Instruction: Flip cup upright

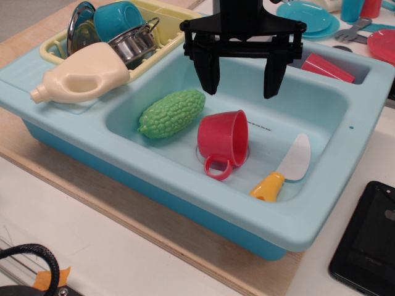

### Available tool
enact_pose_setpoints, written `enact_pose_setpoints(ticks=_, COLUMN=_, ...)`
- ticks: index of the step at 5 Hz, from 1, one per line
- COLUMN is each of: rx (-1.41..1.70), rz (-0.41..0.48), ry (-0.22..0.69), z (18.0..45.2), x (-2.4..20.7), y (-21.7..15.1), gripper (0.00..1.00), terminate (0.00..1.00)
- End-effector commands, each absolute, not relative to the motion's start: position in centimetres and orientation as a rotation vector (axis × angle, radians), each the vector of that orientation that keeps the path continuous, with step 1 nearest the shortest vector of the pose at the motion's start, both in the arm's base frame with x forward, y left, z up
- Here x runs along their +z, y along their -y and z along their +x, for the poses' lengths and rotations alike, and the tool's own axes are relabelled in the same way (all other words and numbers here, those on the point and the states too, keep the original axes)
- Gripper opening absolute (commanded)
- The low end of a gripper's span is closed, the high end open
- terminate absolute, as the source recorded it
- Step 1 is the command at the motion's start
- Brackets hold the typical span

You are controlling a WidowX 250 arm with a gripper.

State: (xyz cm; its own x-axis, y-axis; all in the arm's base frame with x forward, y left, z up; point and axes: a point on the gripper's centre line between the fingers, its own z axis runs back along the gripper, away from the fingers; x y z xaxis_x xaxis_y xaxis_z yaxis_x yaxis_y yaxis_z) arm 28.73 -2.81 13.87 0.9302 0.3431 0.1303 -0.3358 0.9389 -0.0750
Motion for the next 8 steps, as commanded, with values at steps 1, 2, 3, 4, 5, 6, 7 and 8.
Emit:
enact_pose_setpoints(ticks=1, rx=0.348, rz=-0.052, ry=0.143, z=28.7, x=13.9, y=2.8, gripper=1.00, terminate=0.00)
enact_pose_setpoints(ticks=2, rx=0.414, rz=0.042, ry=0.065, z=28.8, x=13.9, y=3.1, gripper=1.00, terminate=0.00)
enact_pose_setpoints(ticks=3, rx=0.463, rz=0.102, ry=-0.003, z=28.5, x=13.2, y=3.0, gripper=1.00, terminate=0.00)
enact_pose_setpoints(ticks=4, rx=0.502, rz=0.129, ry=-0.069, z=28.3, x=12.4, y=3.0, gripper=1.00, terminate=0.00)
enact_pose_setpoints(ticks=5, rx=0.523, rz=0.129, ry=-0.077, z=28.2, x=12.0, y=3.1, gripper=1.00, terminate=0.00)
enact_pose_setpoints(ticks=6, rx=0.527, rz=0.113, ry=-0.089, z=28.5, x=11.2, y=2.8, gripper=1.00, terminate=0.00)
enact_pose_setpoints(ticks=7, rx=0.549, rz=0.110, ry=-0.108, z=28.3, x=10.5, y=2.3, gripper=1.00, terminate=0.00)
enact_pose_setpoints(ticks=8, rx=0.593, rz=0.109, ry=-0.114, z=27.6, x=10.2, y=1.9, gripper=1.00, terminate=0.00)
